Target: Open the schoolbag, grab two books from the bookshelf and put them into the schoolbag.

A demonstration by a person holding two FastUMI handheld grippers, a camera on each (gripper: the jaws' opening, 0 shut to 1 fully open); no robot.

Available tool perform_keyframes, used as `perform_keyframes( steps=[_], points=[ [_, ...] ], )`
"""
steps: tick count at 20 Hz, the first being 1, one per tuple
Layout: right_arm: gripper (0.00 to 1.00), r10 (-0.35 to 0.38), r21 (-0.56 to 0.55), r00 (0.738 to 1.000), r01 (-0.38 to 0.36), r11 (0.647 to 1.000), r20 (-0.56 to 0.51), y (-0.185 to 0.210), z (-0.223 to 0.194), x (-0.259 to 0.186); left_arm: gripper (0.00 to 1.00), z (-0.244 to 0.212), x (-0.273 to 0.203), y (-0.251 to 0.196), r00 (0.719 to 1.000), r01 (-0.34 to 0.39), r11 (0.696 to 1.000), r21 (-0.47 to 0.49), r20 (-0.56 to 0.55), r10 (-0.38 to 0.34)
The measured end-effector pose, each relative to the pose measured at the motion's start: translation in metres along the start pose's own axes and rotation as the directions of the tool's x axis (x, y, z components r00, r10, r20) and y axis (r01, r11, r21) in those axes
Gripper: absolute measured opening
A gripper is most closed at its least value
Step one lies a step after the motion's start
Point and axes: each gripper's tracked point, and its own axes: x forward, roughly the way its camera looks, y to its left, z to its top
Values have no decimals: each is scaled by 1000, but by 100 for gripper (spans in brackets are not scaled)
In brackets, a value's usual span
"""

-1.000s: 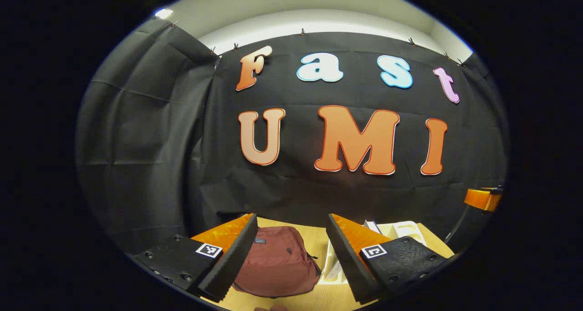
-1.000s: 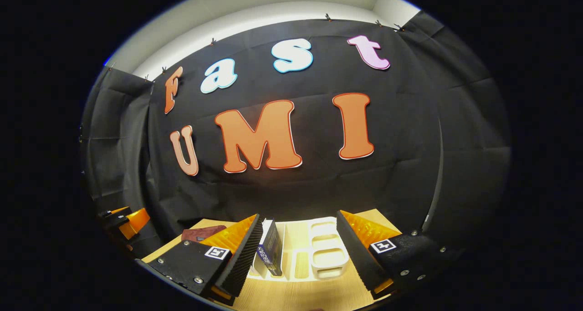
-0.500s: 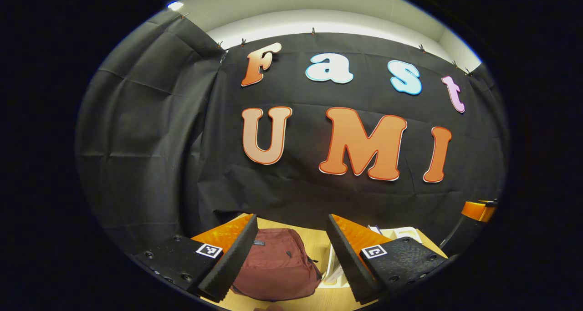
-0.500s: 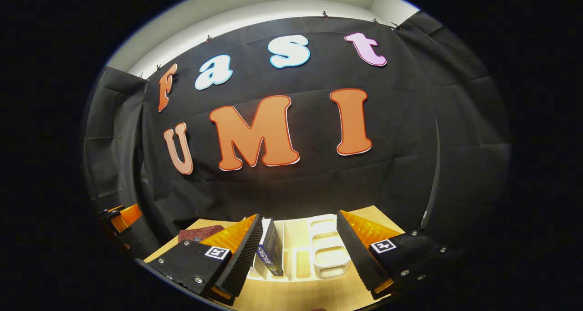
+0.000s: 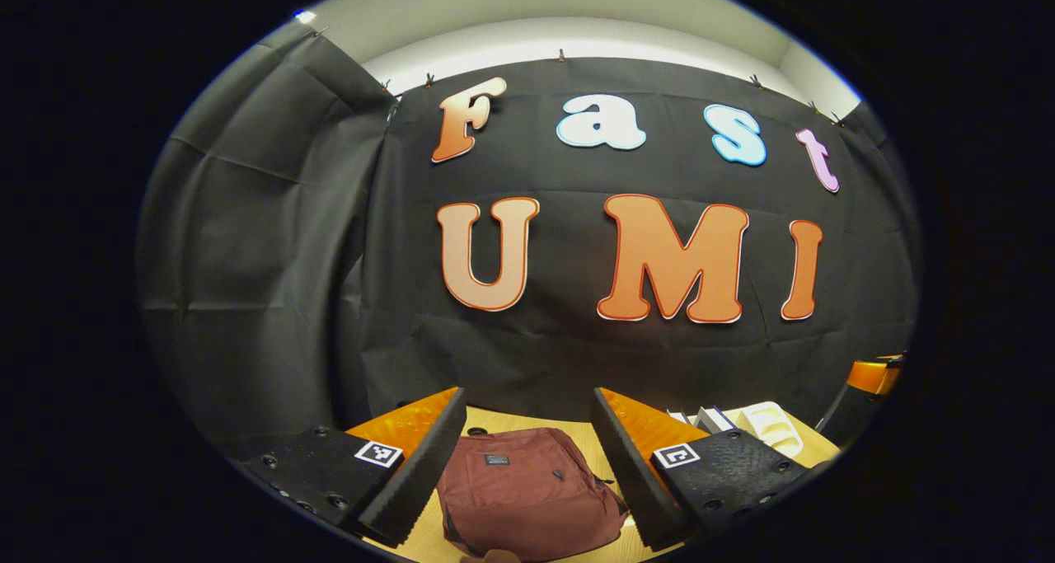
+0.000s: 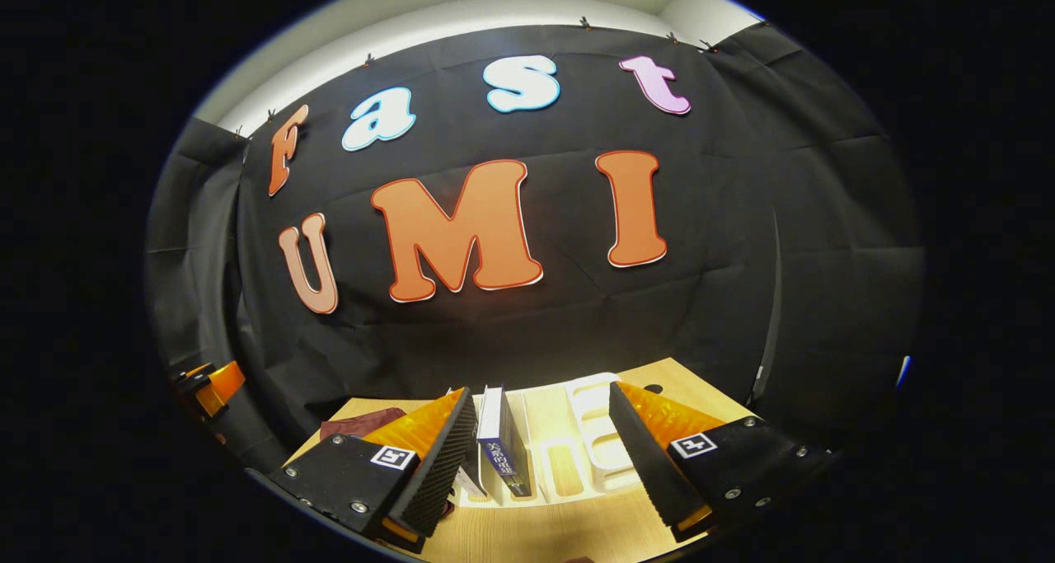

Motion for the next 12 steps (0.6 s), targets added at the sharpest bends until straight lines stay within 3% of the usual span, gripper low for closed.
perform_keyframes(
  steps=[1,4,12],
  points=[
    [96,-9,-5,1000,9,1000,-5,0,0,-2,95,0,3,-3,1000,14,1000,1,0,-14],
    [100,-41,-11,999,41,999,-3,-6,7,-6,94,1,12,-11,999,40,999,-8,0,-40],
    [96,-95,-44,995,96,994,26,-26,24,-23,94,9,24,-35,997,83,994,-65,10,-82]
  ],
)
